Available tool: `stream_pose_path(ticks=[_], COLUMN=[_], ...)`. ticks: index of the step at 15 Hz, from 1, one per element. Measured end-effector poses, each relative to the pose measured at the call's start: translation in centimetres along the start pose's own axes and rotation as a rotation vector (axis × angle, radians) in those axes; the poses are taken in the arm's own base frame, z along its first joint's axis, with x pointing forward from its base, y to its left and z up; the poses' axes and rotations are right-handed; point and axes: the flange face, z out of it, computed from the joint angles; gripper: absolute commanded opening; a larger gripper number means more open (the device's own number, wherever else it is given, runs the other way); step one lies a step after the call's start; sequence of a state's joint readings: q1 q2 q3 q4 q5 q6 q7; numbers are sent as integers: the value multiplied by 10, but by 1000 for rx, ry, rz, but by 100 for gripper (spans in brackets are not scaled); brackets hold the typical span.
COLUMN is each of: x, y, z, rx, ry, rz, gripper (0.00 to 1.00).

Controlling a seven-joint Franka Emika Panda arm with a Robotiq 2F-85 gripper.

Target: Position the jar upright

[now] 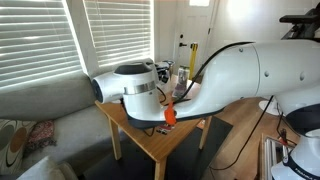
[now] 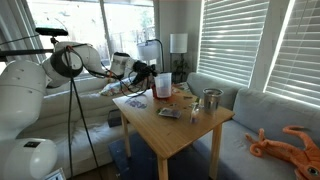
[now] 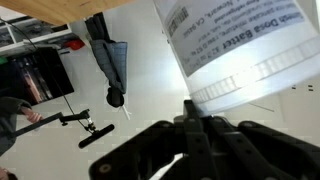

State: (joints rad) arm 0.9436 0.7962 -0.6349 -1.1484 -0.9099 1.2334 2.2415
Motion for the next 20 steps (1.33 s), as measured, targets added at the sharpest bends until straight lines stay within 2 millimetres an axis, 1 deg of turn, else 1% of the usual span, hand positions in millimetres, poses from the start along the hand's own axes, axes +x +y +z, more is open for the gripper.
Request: stream_pose_path(ticks=[3,5,6,8,11,12,16,18,20], x=[-21,-33,-40,-46,-44,-44,-42,-33,-17], y=[11,21,26,33,34,34,34,32,27], z=[-2,-1,2,6,9,9,7,7,8], rx=[25,3,-19,-56,-66,-68,-54,-62,-69], ry=[-3,-33,-58,-89,-107,-109,-93,-100,-112], rz=[118,210,254,314,322,321,304,303,323], gripper=[1,1,5,5,5,1,1,1,1])
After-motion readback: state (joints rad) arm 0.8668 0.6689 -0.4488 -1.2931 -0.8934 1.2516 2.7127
